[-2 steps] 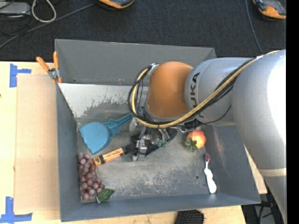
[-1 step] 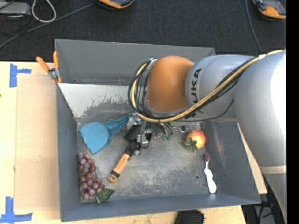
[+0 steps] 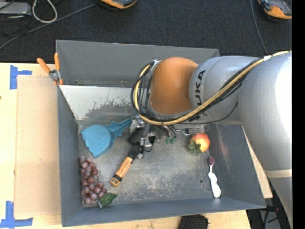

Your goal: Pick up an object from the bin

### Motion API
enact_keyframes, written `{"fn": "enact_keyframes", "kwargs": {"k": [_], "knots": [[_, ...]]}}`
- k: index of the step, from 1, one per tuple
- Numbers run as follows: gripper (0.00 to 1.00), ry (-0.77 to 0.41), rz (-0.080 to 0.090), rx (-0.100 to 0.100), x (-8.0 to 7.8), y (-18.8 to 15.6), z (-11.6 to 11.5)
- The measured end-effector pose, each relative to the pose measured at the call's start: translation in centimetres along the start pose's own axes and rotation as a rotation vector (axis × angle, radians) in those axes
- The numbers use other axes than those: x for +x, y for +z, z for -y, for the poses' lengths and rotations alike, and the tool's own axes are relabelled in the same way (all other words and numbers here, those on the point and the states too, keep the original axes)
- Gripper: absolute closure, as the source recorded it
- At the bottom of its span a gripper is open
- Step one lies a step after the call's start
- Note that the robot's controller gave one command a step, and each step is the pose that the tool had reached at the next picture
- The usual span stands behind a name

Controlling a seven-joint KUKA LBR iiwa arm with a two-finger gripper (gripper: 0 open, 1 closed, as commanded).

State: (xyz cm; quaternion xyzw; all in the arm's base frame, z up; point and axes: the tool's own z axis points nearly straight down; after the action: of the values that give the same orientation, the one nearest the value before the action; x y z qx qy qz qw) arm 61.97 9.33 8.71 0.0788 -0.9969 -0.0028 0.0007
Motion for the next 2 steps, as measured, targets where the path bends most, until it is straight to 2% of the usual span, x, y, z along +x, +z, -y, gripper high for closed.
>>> {"fn": "enact_keyframes", "kwargs": {"k": [2], "knots": [[1.0,0.002,0.0,0.0,0.01,0.01,0.02]]}}
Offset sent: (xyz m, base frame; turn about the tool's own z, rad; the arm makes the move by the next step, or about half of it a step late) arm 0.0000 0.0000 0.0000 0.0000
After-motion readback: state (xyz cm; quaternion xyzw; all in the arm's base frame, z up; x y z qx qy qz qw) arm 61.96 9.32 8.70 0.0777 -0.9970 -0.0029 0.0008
